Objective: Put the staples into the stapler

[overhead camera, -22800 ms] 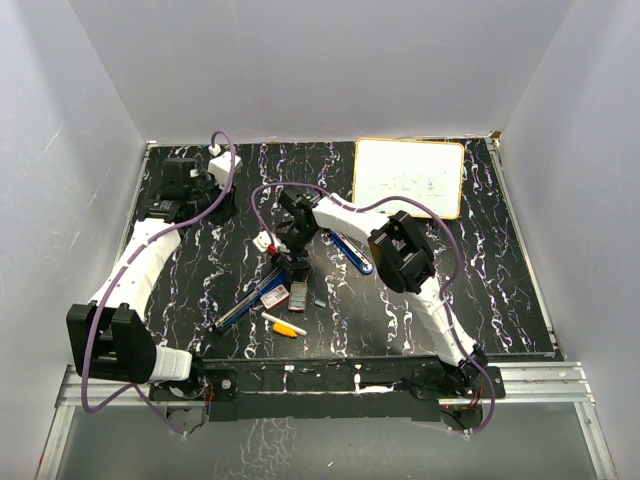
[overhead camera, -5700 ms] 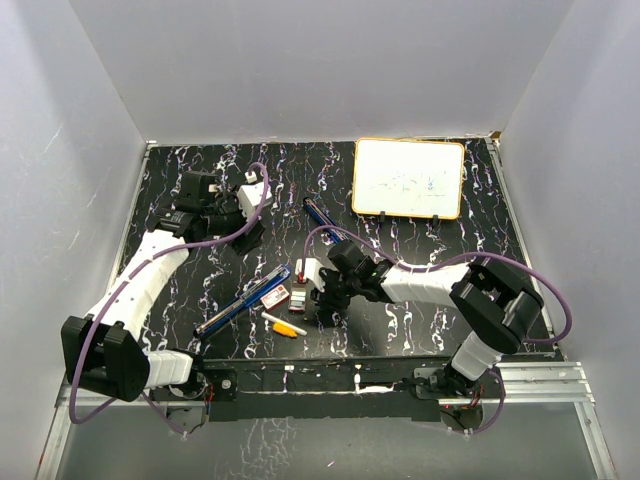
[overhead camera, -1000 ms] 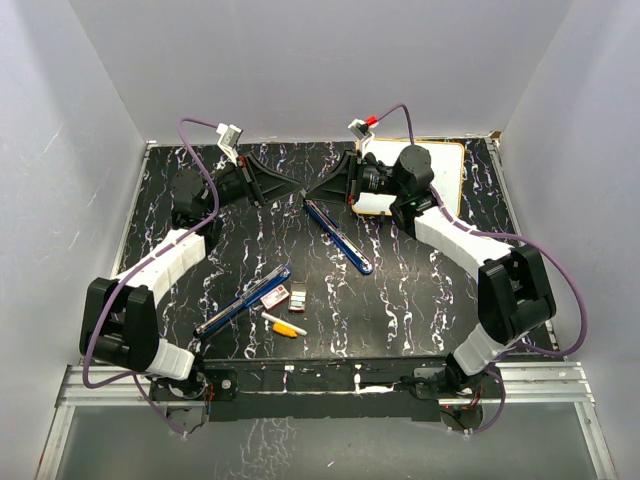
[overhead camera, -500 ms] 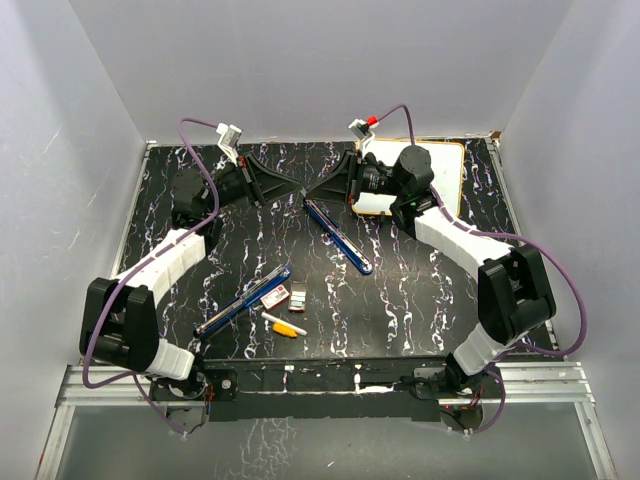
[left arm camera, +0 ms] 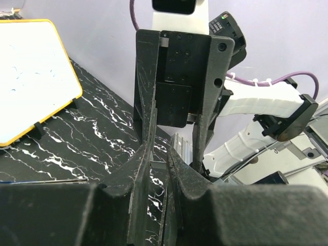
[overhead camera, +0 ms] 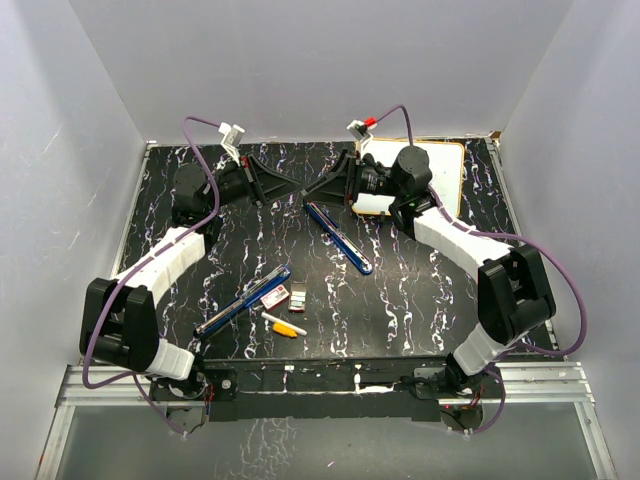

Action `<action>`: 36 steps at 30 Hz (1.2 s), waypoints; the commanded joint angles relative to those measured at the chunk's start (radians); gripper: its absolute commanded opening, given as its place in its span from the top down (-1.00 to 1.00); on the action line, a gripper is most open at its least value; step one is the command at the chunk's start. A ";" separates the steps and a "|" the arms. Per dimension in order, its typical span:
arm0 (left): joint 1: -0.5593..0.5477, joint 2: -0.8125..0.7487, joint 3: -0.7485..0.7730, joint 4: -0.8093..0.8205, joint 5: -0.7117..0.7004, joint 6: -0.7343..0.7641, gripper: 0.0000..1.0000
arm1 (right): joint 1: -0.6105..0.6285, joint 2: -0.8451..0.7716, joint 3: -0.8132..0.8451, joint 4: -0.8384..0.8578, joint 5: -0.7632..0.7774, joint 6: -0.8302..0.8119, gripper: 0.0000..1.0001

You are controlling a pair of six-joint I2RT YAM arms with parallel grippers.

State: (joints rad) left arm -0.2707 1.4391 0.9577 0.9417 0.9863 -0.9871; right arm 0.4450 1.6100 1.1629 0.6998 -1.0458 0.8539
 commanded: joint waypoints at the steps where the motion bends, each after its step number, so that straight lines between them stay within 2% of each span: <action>1: -0.003 -0.040 0.049 -0.072 0.023 0.094 0.91 | 0.004 -0.031 0.007 -0.040 0.006 -0.078 0.06; 6: -0.003 -0.066 0.073 -0.213 0.070 0.218 0.92 | -0.034 -0.067 -0.010 -0.138 0.007 -0.196 -0.07; 9: -0.003 -0.109 0.101 -0.442 0.094 0.392 0.94 | -0.074 -0.096 -0.009 -0.239 0.009 -0.307 -0.08; 14: -0.004 -0.170 0.173 -1.013 0.011 0.901 0.94 | -0.138 -0.151 0.006 -0.500 0.020 -0.596 -0.08; 19: -0.004 -0.263 0.126 -1.333 -0.139 1.264 0.94 | -0.157 -0.209 0.007 -0.793 0.094 -0.938 -0.08; 22: -0.006 -0.306 0.060 -1.414 -0.236 1.409 0.94 | -0.159 -0.234 -0.027 -0.898 0.143 -1.075 -0.08; 25: -0.007 -0.332 -0.011 -1.432 -0.304 1.491 0.94 | -0.161 -0.257 -0.098 -0.915 0.190 -1.155 -0.08; 36: -0.041 -0.237 -0.150 -1.323 -0.417 1.503 0.95 | -0.200 -0.212 -0.239 -0.823 0.213 -1.190 -0.08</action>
State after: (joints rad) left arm -0.2913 1.1824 0.8272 -0.4149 0.6220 0.4793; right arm 0.2703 1.4158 0.9443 -0.1871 -0.8341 -0.3031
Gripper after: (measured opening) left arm 0.150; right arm 0.544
